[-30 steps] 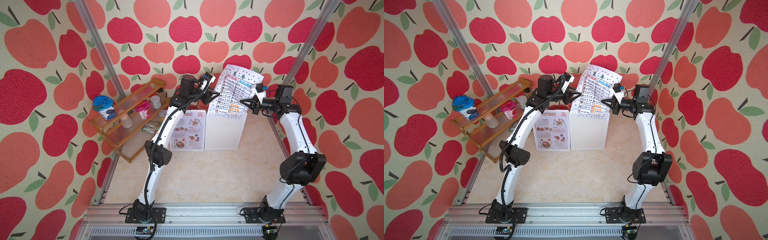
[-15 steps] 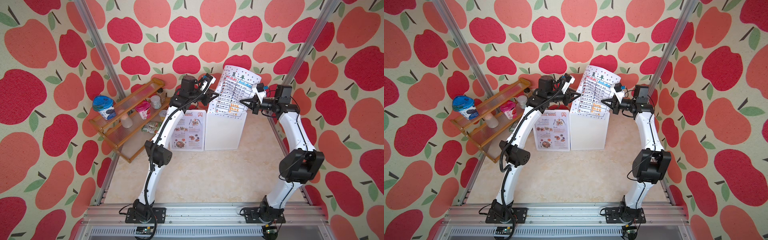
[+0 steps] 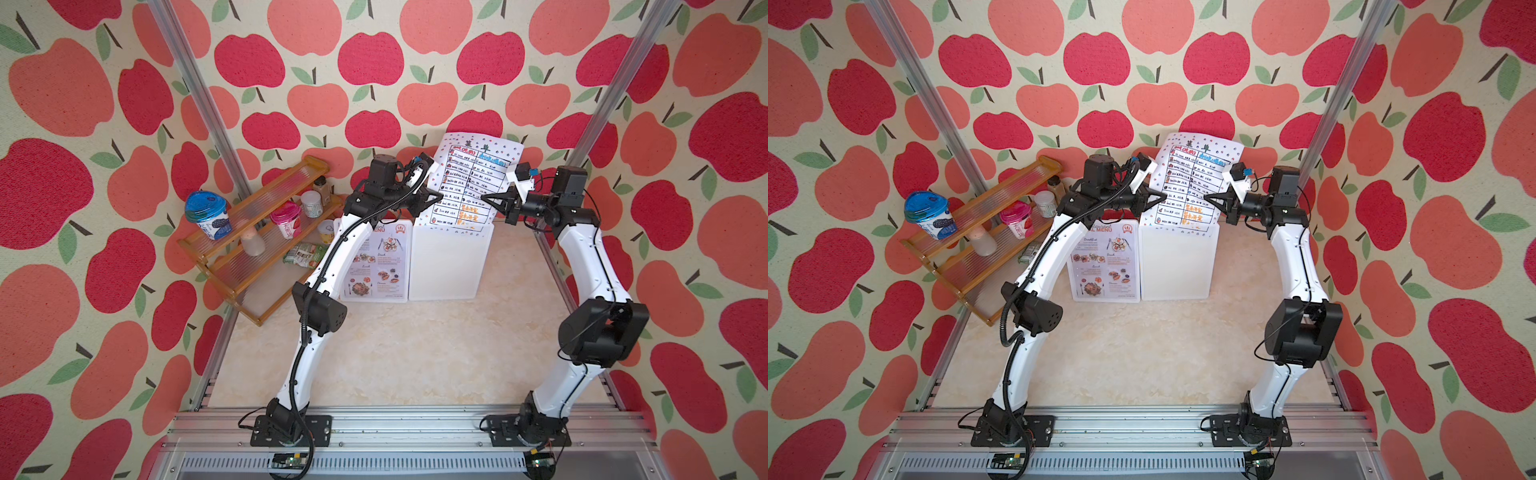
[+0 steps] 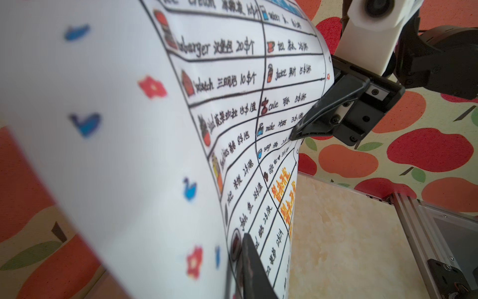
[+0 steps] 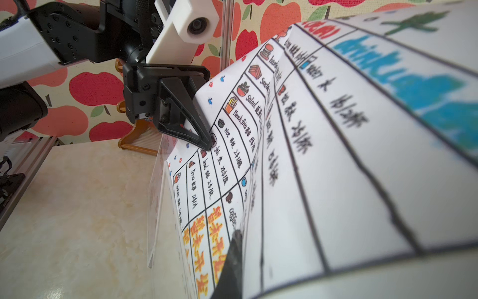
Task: Insert the menus into the narrow rack
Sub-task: Insert the menu into the narrow rack.
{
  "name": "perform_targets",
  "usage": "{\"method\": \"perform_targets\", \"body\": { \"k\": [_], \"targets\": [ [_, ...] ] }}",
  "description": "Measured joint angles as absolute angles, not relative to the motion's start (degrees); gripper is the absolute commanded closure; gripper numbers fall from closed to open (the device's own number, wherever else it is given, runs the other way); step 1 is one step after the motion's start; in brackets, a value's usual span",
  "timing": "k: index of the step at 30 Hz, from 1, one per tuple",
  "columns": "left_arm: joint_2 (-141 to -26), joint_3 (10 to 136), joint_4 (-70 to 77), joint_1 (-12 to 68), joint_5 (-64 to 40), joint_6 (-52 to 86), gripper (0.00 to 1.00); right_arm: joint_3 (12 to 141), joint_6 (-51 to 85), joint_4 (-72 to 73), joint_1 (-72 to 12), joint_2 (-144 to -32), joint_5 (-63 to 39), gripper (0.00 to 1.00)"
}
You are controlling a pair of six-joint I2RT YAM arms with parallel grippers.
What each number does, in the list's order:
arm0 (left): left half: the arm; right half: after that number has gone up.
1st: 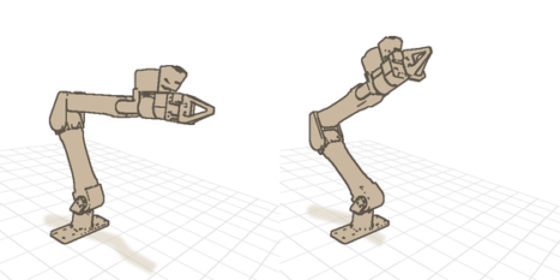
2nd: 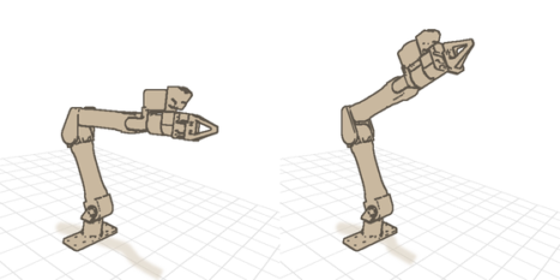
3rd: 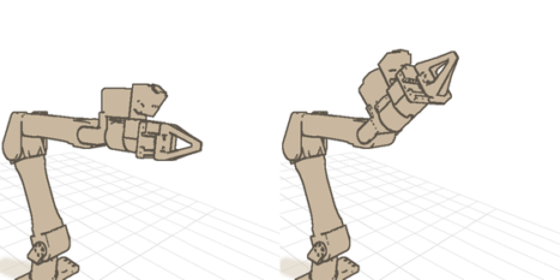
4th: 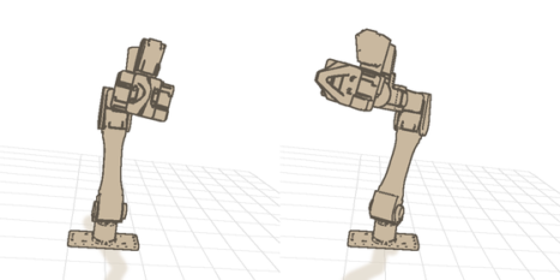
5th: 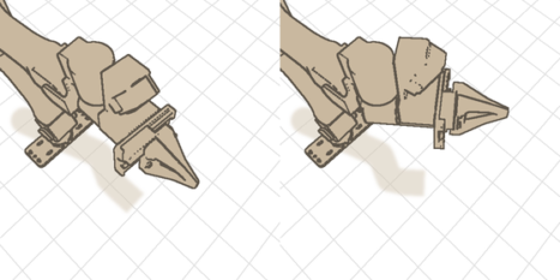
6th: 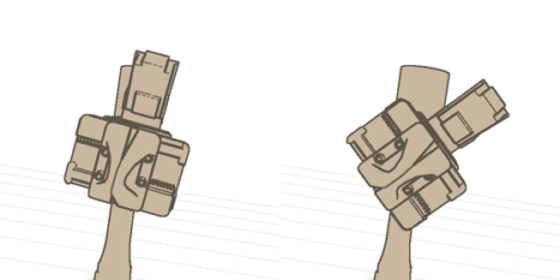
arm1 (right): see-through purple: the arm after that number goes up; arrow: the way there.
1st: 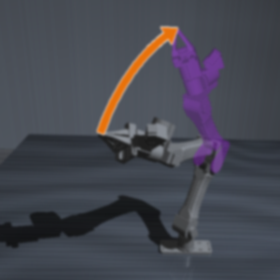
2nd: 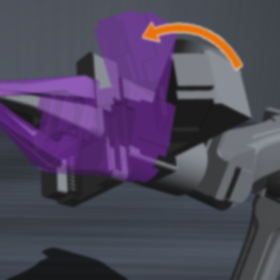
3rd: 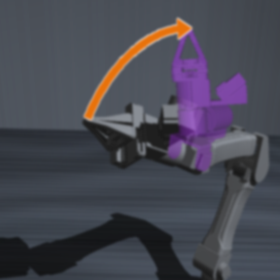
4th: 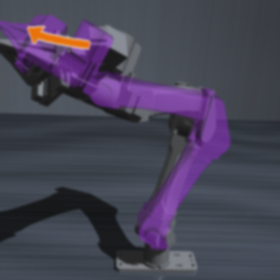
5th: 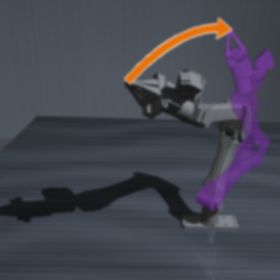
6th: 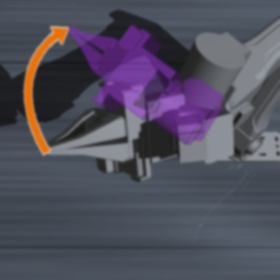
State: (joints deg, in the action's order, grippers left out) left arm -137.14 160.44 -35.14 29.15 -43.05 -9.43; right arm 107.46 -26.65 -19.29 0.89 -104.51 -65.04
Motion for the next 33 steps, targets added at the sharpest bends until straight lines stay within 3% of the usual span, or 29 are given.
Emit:
{"method": "perform_targets", "body": {
  "k": [4,6,9,13,16,19,22,33],
  "targets": [
    [-136.81,160.44,-35.62,29.15,-42.78,-10.02,0.87,107.46,-26.17,-19.20,0.89,-104.51,-65.04,0.94],
    [-136.57,160.44,-35.68,29.15,-42.76,-10.04,0.88,107.44,-25.61,-18.83,0.89,-104.51,-64.84,0.86],
    [-136.22,160.44,-35.90,29.15,-42.61,-10.22,0.91,107.22,-24.71,-18.35,0.89,-104.51,-63.99,0.66],
    [-136.00,160.44,-36.25,29.15,-42.59,-10.24,0.95,107.02,-23.46,-18.46,0.89,-104.49,-62.52,0.59],
    [-135.96,160.44,-36.58,29.15,-42.59,-10.24,0.97,106.00,-23.22,-18.46,0.89,-104.33,-61.78,0.63],
    [-135.81,160.44,-36.93,29.15,-42.59,-10.26,0.98,104.90,-22.83,-18.87,0.89,-104.25,-61.36,0.84],
    [-135.63,160.44,-37.23,29.21,-42.57,-10.28,0.98,104.31,-23.20,-19.05,0.89,-104.25,-61.01,0.94],
    [-134.72,159.83,-38.44,29.80,-42.37,-10.48,1.00,104.20,-25.50,-18.90,0.75,-104.25,-59.92,0.97]
  ]
}}
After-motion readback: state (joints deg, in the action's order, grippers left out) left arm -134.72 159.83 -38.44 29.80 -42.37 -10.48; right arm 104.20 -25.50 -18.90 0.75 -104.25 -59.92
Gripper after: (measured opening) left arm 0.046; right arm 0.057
